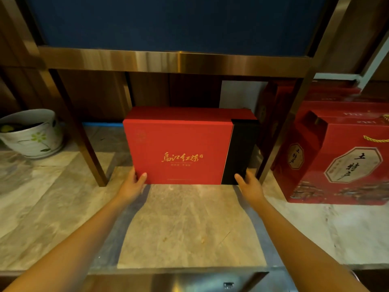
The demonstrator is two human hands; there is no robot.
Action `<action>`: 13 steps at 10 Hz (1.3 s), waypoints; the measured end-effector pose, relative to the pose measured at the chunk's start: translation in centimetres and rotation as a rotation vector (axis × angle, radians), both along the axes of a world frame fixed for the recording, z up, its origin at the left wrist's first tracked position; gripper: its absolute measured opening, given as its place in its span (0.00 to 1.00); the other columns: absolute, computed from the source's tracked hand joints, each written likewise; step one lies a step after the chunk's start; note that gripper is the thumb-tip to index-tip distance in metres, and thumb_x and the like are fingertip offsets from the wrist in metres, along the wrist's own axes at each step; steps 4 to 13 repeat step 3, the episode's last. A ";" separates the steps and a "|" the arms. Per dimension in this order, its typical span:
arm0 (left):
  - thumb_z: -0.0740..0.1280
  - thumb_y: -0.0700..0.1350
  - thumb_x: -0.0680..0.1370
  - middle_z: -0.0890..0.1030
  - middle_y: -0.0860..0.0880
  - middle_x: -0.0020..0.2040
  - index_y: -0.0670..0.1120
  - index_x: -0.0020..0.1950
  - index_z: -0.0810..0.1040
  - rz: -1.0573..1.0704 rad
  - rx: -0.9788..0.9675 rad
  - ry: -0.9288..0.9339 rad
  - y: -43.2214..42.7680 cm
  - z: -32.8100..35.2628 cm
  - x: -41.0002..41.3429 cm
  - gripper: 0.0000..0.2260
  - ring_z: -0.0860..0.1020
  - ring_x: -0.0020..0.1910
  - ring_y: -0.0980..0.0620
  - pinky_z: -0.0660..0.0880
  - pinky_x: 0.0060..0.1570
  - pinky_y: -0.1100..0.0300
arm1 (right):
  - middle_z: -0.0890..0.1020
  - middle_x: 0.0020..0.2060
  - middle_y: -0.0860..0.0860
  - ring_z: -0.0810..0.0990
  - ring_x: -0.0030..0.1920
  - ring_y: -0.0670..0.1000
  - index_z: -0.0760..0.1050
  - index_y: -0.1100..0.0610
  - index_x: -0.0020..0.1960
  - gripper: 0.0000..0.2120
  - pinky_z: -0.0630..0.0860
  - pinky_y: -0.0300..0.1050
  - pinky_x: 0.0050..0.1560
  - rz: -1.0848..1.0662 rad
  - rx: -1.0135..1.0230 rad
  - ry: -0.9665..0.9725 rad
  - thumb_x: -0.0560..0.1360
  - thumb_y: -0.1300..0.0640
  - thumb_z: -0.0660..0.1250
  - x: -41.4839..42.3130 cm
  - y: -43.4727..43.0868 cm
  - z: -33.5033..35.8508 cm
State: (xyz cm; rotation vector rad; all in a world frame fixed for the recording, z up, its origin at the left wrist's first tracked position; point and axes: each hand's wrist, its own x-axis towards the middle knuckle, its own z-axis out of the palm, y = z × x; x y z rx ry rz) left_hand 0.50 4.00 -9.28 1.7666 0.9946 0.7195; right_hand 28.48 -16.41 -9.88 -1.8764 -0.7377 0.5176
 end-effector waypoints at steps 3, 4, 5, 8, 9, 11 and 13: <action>0.61 0.46 0.77 0.76 0.46 0.62 0.48 0.73 0.60 -0.104 0.133 0.547 -4.0 -0.8 -2.4 0.24 0.76 0.54 0.46 0.73 0.53 0.52 | 0.54 0.76 0.60 0.52 0.75 0.61 0.52 0.59 0.75 0.36 0.55 0.55 0.74 0.168 -0.705 -0.432 0.75 0.40 0.57 -4.2 -3.1 -2.3; 0.61 0.46 0.77 0.76 0.46 0.62 0.48 0.73 0.60 -0.104 0.133 0.547 -4.0 -0.8 -2.4 0.24 0.76 0.54 0.46 0.73 0.53 0.52 | 0.54 0.76 0.60 0.52 0.75 0.61 0.52 0.59 0.75 0.36 0.55 0.55 0.74 0.168 -0.705 -0.432 0.75 0.40 0.57 -4.2 -3.1 -2.3; 0.61 0.46 0.77 0.76 0.46 0.62 0.48 0.73 0.60 -0.104 0.133 0.547 -4.0 -0.8 -2.4 0.24 0.76 0.54 0.46 0.73 0.53 0.52 | 0.54 0.76 0.60 0.52 0.75 0.61 0.52 0.59 0.75 0.36 0.55 0.55 0.74 0.168 -0.705 -0.432 0.75 0.40 0.57 -4.2 -3.1 -2.3; 0.61 0.46 0.77 0.76 0.46 0.62 0.48 0.73 0.60 -0.104 0.133 0.547 -4.0 -0.8 -2.4 0.24 0.76 0.54 0.46 0.73 0.53 0.52 | 0.54 0.76 0.60 0.52 0.75 0.61 0.52 0.59 0.75 0.36 0.55 0.55 0.74 0.168 -0.705 -0.432 0.75 0.40 0.57 -4.2 -3.1 -2.3; 0.61 0.46 0.77 0.76 0.46 0.62 0.48 0.73 0.60 -0.104 0.133 0.547 -4.0 -0.8 -2.4 0.24 0.76 0.54 0.46 0.73 0.53 0.52 | 0.54 0.76 0.60 0.52 0.75 0.61 0.52 0.59 0.75 0.36 0.55 0.55 0.74 0.168 -0.705 -0.432 0.75 0.40 0.57 -4.2 -3.1 -2.3; 0.61 0.46 0.77 0.76 0.46 0.62 0.48 0.73 0.60 -0.104 0.133 0.547 -4.0 -0.8 -2.4 0.24 0.76 0.54 0.46 0.73 0.53 0.52 | 0.54 0.76 0.60 0.52 0.75 0.61 0.52 0.59 0.75 0.36 0.55 0.55 0.74 0.168 -0.705 -0.432 0.75 0.40 0.57 -4.2 -3.1 -2.3; 0.61 0.46 0.77 0.76 0.46 0.62 0.48 0.73 0.60 -0.104 0.133 0.547 -4.0 -0.8 -2.4 0.24 0.76 0.54 0.46 0.73 0.53 0.52 | 0.54 0.76 0.60 0.52 0.75 0.61 0.52 0.59 0.75 0.36 0.55 0.55 0.74 0.168 -0.705 -0.432 0.75 0.40 0.57 -4.2 -3.1 -2.3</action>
